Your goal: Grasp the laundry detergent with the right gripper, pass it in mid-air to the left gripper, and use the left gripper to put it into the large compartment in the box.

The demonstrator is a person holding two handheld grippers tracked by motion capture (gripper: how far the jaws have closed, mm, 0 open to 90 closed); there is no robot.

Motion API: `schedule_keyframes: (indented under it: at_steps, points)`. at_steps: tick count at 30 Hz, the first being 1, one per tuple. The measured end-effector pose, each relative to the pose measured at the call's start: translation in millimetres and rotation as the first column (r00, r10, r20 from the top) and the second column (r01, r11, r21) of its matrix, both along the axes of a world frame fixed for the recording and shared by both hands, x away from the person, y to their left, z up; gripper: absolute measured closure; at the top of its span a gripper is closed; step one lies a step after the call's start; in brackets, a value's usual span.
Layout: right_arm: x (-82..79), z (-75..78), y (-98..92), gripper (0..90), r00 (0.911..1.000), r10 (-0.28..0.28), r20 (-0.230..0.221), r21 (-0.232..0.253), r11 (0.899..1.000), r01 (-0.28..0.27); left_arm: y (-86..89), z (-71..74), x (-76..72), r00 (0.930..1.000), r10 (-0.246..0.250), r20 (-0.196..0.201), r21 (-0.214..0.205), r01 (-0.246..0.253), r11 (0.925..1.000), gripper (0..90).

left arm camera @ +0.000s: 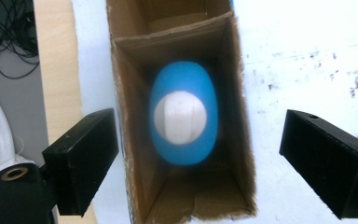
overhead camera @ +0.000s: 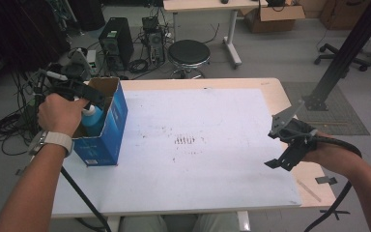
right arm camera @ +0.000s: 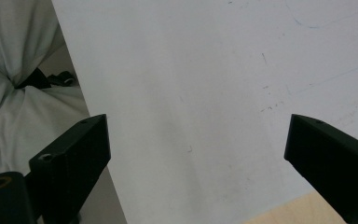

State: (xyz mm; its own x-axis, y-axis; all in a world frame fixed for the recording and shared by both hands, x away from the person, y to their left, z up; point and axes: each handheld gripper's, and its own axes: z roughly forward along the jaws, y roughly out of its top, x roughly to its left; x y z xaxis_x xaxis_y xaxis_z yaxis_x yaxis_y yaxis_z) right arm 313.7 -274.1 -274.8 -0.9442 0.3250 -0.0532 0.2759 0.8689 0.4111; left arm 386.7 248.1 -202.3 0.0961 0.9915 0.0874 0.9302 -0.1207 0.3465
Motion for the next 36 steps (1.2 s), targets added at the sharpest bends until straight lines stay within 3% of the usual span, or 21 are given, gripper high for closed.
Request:
schedule_keyframes:
  at_steps: [8,10,18,27,36]
  points:
    - [-2.8,5.5,-1.2,6.8,1.0,-0.003,0.005,0.006,1.0,0.003,-16.5,28.2,-10.4,0.9976,-0.068,0.012,-0.001,0.068,0.9977,9.8]
    - [-3.5,6.2,-1.3,6.7,1.0,-0.003,0.005,0.009,1.0,0.003,-20.4,33.7,-12.5,0.9968,-0.078,0.016,-0.02,0.078,0.9967,9.7]
    - [-5.4,8.4,0.5,6.5,1.0,-0.004,0.001,0.011,1.0,0.004,-47.9,50.4,-20.6,0.9839,-0.178,0.019,-0.008,0.178,0.984,8.6]
    - [-5.3,10.6,4.1,6.4,1.0,-0.004,-0.006,0.003,1.0,0.004,-77.5,57.1,-24.2,0.9585,-0.285,0.009,0.001,0.285,0.9586,7.4]
    - [-3.4,10.1,4.8,6.3,0.9998,-0.01,-0.016,0.003,1.0,0.01,-96.2,54.7,-24.0,0.9216,-0.388,0.008,0.001,0.388,0.9216,7.0]
